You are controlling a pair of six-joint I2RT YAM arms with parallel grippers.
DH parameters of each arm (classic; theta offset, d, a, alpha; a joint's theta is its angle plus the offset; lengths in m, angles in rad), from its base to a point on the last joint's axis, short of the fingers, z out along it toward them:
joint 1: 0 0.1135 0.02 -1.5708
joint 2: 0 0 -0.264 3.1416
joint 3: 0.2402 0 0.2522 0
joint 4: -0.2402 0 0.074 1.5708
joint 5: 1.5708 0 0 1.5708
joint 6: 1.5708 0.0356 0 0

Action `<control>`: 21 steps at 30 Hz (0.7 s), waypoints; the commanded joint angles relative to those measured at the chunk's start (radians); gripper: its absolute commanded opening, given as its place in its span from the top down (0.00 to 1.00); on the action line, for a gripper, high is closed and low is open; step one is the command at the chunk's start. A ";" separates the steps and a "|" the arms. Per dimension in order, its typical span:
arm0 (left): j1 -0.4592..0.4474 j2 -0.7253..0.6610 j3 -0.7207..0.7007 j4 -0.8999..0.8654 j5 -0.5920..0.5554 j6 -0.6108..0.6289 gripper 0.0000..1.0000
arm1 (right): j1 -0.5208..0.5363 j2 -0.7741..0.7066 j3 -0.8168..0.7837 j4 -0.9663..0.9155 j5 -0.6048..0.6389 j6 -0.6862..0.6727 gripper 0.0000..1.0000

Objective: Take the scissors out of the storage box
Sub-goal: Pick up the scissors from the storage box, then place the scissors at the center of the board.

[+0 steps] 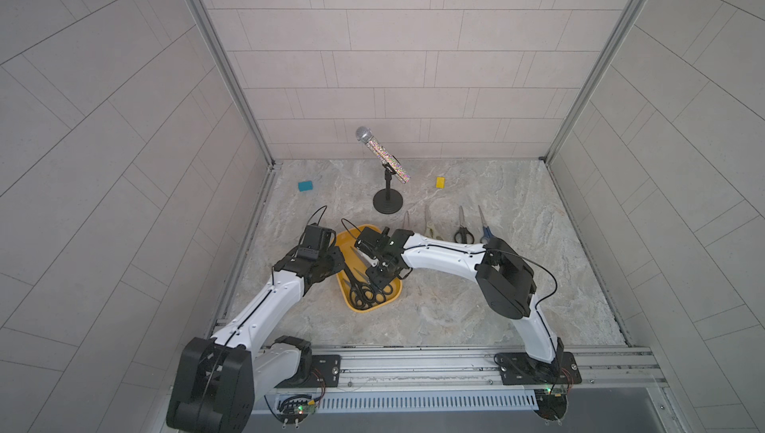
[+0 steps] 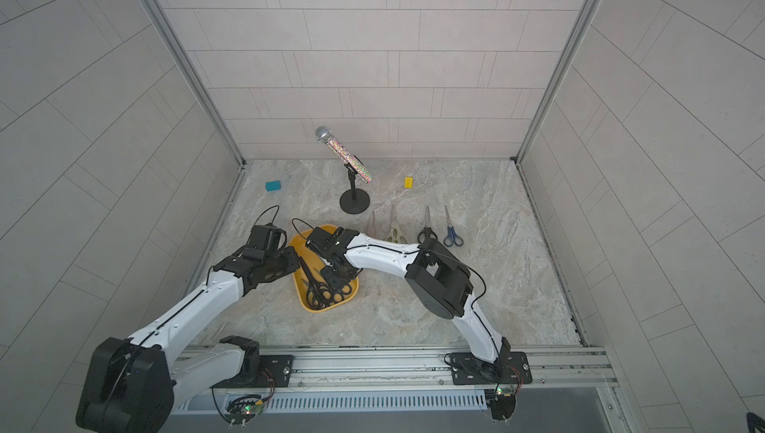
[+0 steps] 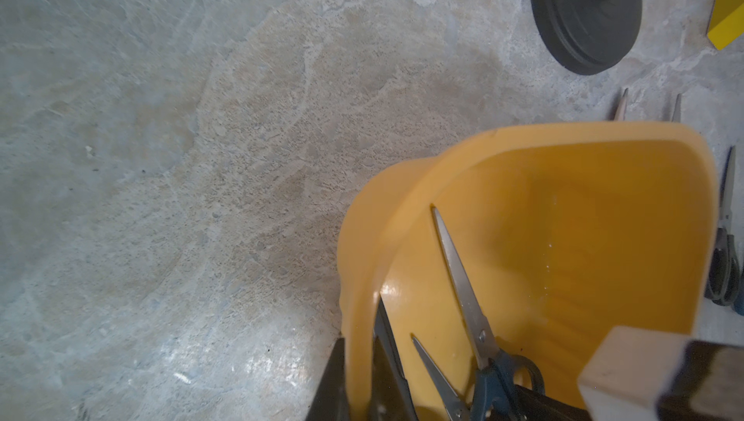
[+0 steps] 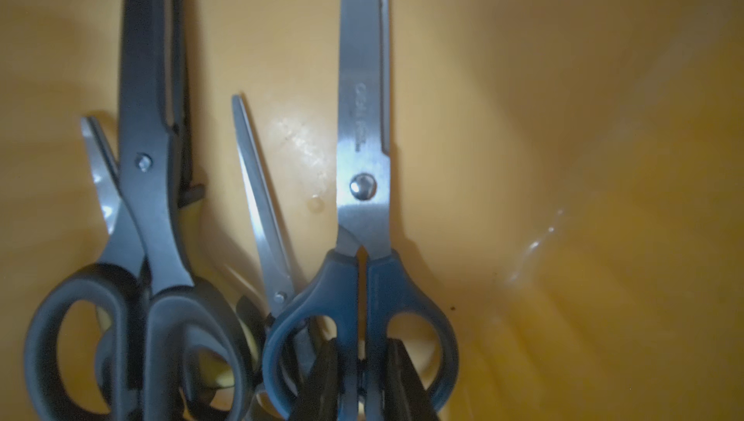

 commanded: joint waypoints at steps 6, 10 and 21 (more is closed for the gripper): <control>0.037 0.019 0.020 0.014 -0.011 0.002 1.00 | -0.012 -0.121 0.026 -0.070 -0.022 0.030 1.00; 0.060 0.043 0.028 0.015 0.012 0.003 1.00 | -0.012 -0.128 0.028 -0.067 -0.044 0.036 1.00; 0.094 0.035 0.037 0.005 0.016 0.012 1.00 | -0.058 -0.257 -0.032 -0.064 -0.064 0.083 1.00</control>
